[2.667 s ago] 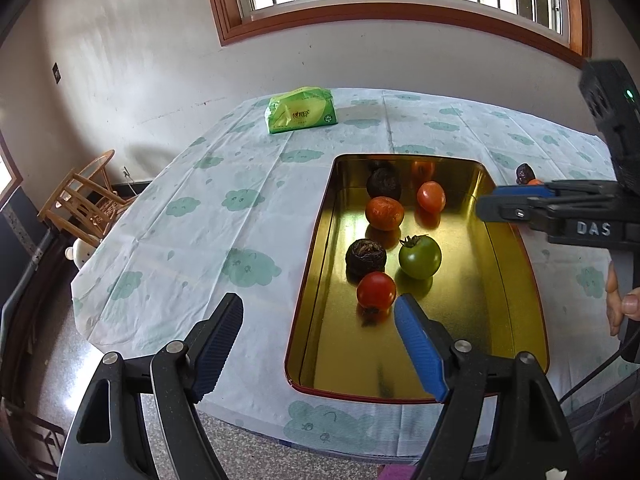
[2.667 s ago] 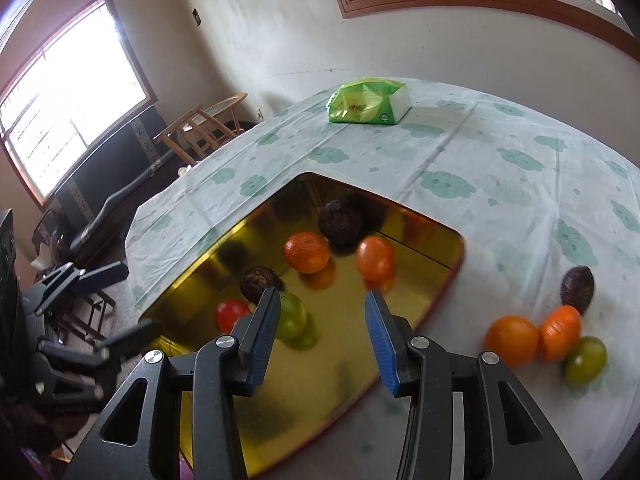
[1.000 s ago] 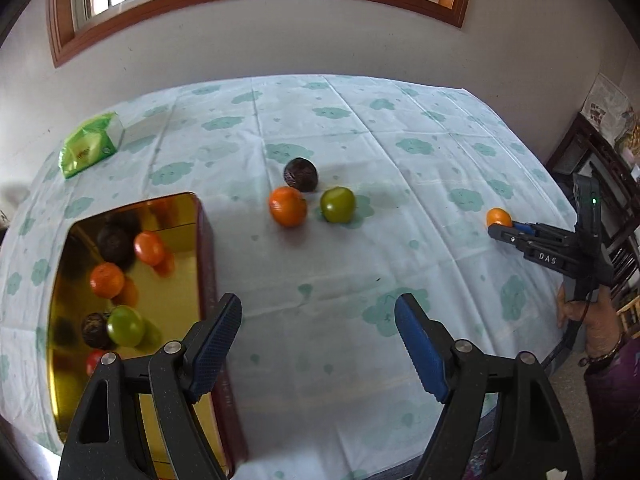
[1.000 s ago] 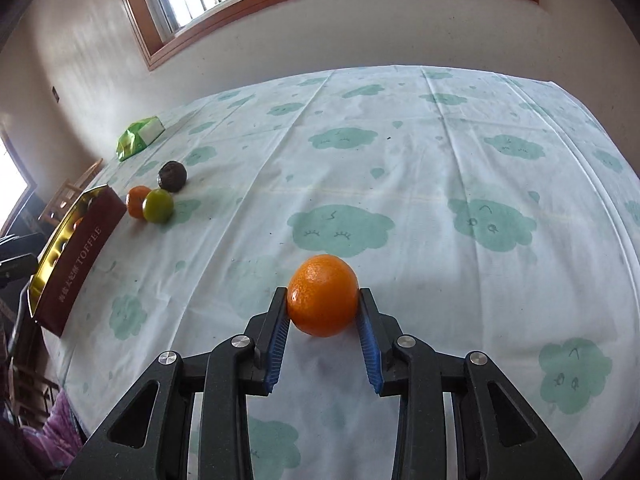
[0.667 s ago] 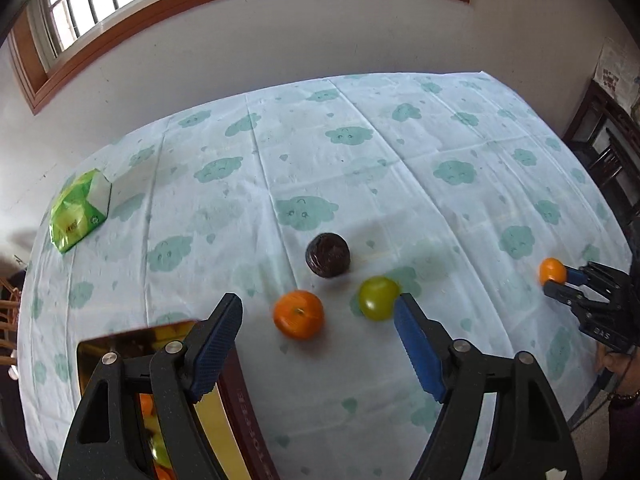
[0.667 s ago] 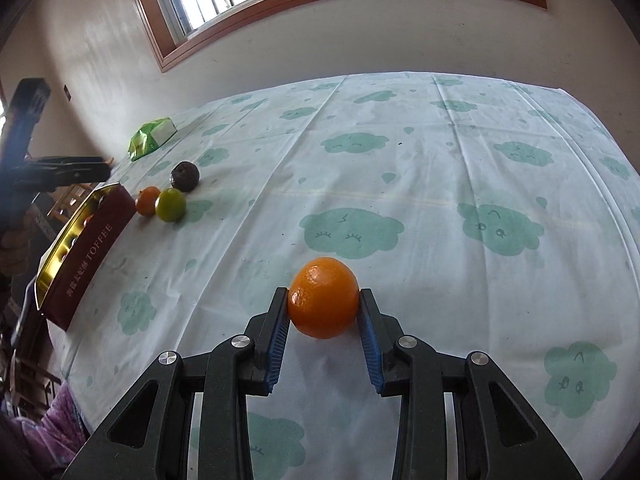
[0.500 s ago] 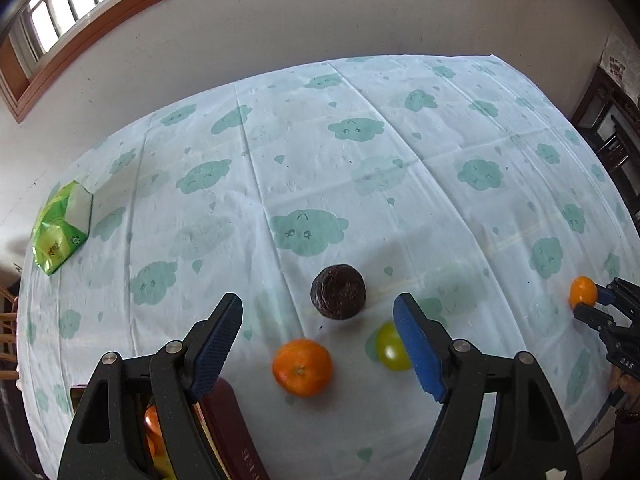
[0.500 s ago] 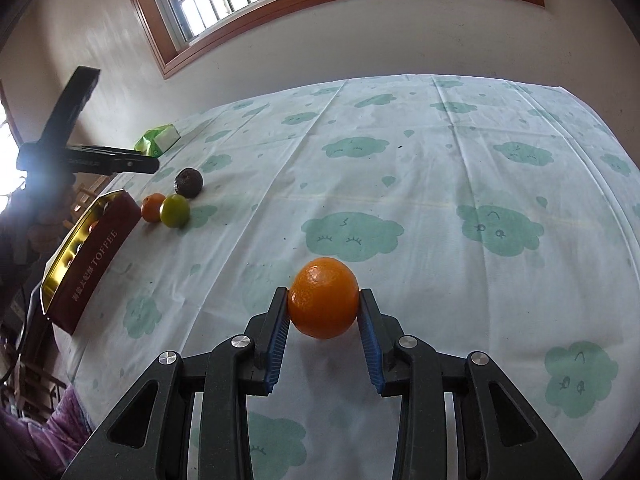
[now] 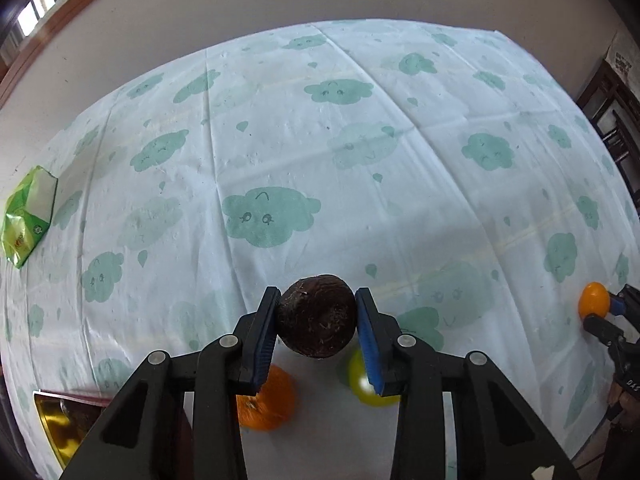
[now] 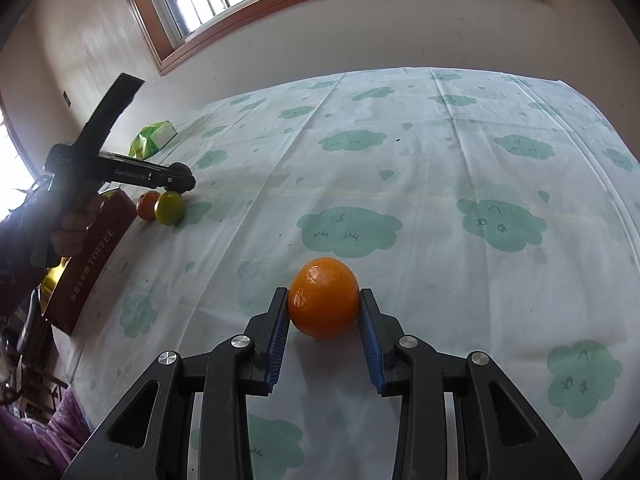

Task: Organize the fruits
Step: 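Grasp a dark brown round fruit with the left tool while the right tool holds the mandarin, then carry the dark brown fruit over the tin with the left tool while the right tool holds the mandarin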

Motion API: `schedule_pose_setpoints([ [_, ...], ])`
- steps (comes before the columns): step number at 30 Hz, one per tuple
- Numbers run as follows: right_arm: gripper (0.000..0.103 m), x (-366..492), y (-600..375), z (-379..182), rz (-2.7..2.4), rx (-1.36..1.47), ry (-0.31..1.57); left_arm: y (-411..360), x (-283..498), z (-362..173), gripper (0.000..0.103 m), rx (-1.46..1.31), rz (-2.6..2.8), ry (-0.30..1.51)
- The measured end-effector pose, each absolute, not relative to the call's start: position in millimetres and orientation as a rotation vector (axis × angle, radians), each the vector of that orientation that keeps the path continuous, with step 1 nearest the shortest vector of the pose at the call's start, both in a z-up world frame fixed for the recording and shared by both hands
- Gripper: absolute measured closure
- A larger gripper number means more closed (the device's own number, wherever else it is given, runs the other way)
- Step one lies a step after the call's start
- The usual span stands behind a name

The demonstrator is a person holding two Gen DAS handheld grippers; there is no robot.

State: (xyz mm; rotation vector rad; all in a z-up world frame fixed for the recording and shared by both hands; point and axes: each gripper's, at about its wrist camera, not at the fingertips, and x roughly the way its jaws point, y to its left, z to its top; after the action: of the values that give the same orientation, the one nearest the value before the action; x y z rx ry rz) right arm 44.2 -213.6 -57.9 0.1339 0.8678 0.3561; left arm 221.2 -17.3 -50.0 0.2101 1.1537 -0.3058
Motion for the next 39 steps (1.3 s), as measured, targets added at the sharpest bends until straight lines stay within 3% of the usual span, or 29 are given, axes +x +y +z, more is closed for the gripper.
schedule_pose_setpoints([
  [8,0.068,45.7,-213.7,-57.9,0.343,0.127,0.871,-1.4,146.8,17.6,0.069,0.082,-0.284,1.017],
  [15,0.068,44.5,-212.7,-57.5,0.335,0.113,0.872,18.1,81.7,42.8,0.069,0.104,-0.228,0.923],
  [25,0.068,44.3,-211.6,-57.1,0.327,0.099,0.873,53.9,32.1,38.3,0.069,0.169,-0.129,0.846],
  [39,0.068,44.2,-209.6,-56.9,0.315,0.074,0.875,106.9,20.5,15.9,0.069,0.108,-0.034,0.874],
])
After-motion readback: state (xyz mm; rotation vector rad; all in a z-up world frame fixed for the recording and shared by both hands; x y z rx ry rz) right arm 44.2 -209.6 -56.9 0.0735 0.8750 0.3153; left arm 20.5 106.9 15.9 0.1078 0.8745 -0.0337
